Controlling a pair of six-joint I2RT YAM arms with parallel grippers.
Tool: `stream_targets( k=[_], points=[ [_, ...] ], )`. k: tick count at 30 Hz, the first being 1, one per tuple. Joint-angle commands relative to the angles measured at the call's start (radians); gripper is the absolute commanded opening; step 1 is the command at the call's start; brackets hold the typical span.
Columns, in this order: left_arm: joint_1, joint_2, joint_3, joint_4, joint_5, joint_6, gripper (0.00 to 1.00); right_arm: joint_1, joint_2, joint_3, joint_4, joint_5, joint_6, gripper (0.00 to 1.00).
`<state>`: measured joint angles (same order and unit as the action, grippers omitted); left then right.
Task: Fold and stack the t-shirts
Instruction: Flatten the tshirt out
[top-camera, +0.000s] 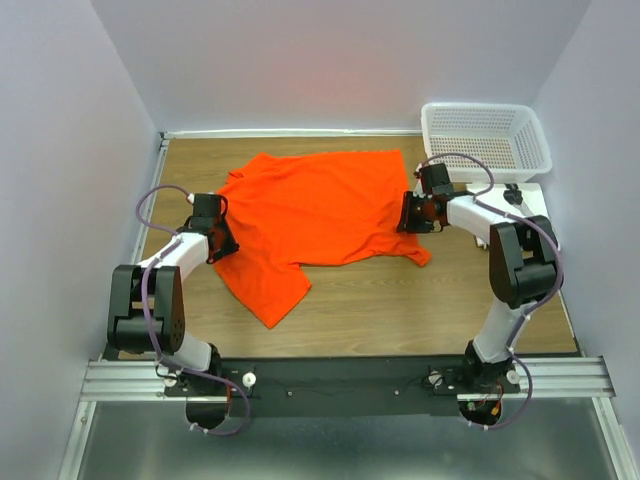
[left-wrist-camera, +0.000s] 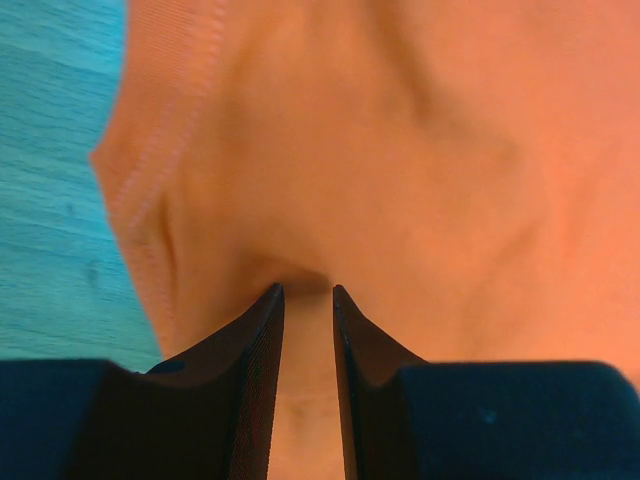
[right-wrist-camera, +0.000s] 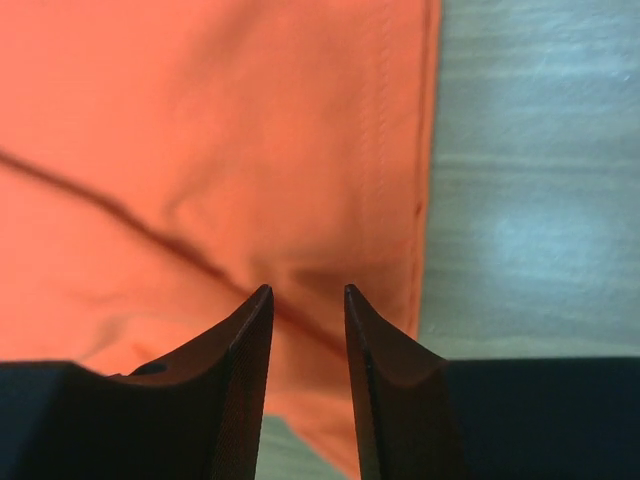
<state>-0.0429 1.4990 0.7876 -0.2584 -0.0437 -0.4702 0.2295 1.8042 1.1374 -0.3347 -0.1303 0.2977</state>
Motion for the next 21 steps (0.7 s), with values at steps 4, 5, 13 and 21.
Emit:
stream_targets(
  k=[4, 5, 13, 21],
  points=[
    [0.032, 0.018, -0.042, 0.031, -0.047, 0.035, 0.33, -0.071, 0.133, 0.084, 0.043, -0.005, 0.004, 0.36],
    [0.034, 0.018, -0.045, 0.030, -0.051, 0.036, 0.32, -0.085, 0.148, 0.096, 0.043, 0.000, 0.006, 0.36],
    [0.058, 0.085, 0.005, 0.027, -0.071, 0.035, 0.31, -0.127, 0.277, 0.260, 0.042, 0.049, 0.009, 0.37],
    [0.060, 0.158, 0.169, 0.019, -0.091, 0.042, 0.47, -0.127, 0.222, 0.329, 0.022, 0.037, -0.025, 0.41]
  ],
)
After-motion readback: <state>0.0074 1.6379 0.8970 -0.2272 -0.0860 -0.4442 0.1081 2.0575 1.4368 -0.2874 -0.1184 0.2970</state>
